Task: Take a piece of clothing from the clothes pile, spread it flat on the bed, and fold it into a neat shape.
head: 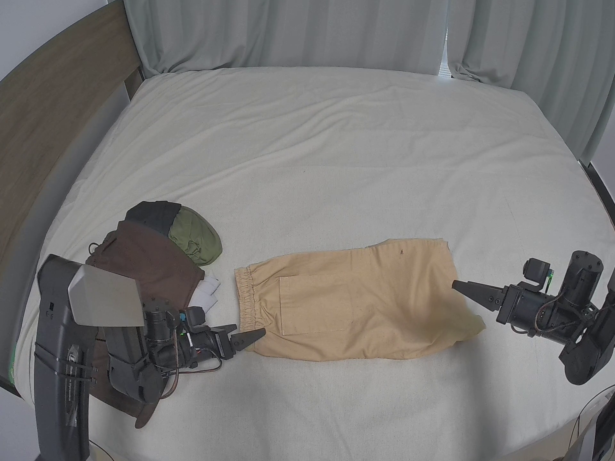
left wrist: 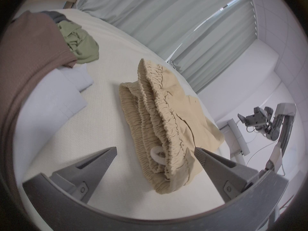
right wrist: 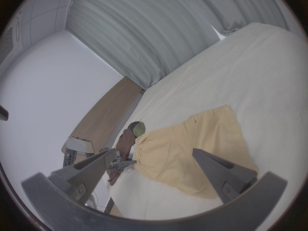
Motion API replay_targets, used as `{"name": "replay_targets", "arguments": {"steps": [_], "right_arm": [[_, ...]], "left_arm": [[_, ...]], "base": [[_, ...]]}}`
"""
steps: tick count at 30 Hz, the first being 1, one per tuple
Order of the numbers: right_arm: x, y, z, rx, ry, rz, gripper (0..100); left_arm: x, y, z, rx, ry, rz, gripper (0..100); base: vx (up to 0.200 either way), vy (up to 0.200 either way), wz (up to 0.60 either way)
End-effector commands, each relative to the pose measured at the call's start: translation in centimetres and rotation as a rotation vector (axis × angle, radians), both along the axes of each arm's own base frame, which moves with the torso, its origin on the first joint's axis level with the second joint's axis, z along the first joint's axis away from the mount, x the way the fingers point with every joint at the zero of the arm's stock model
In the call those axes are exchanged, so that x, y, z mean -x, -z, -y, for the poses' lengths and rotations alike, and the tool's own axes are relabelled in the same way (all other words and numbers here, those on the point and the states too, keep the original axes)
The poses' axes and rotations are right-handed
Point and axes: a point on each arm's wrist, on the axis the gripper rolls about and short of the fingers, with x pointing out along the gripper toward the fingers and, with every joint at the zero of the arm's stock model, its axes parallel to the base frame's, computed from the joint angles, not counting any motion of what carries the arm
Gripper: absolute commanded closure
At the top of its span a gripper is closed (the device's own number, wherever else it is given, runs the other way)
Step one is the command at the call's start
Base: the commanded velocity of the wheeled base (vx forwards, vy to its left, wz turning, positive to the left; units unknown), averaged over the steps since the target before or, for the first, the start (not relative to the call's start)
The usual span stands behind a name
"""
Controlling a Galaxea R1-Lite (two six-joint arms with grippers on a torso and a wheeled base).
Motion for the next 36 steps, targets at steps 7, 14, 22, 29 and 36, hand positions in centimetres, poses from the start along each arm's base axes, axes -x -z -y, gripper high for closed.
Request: {"name": "replay_targets", "arguments": {"steps": [7, 14, 22, 29, 36], "right_arm": [[0.4, 0.0, -1.2, 0.010, -0.041, 0.007, 0], [0.4, 0.0, -1.1, 0.010, -0.038, 0.006, 0], [0.3, 0.0, -1.0, 0.009, -0.034, 0.009, 0], [0.3, 0.0, -1.0, 0.008, -0.035, 0.004, 0], [0.1, 0.4, -1.0, 0.010, -0.034, -0.011, 0]], "left_arm": [[-0.7, 0.3, 1.7, 0.084, 0.001, -0.056, 0], [-1.7, -0.6, 2.8, 0.175, -0.039, -0.085, 0], [-2.5, -1.1, 3.5, 0.233, -0.050, -0.093, 0], [-2.5, -1.0, 3.5, 0.239, -0.081, -0.105, 100], [-2.4, -1.0, 3.1, 0.239, -0.087, -0.110, 100]], "base": [[0.000, 0.000, 0.00], [0.000, 0.000, 0.00], [0.000, 0.000, 0.00], [0.000, 0.000, 0.00], [0.000, 0.000, 0.00]]}}
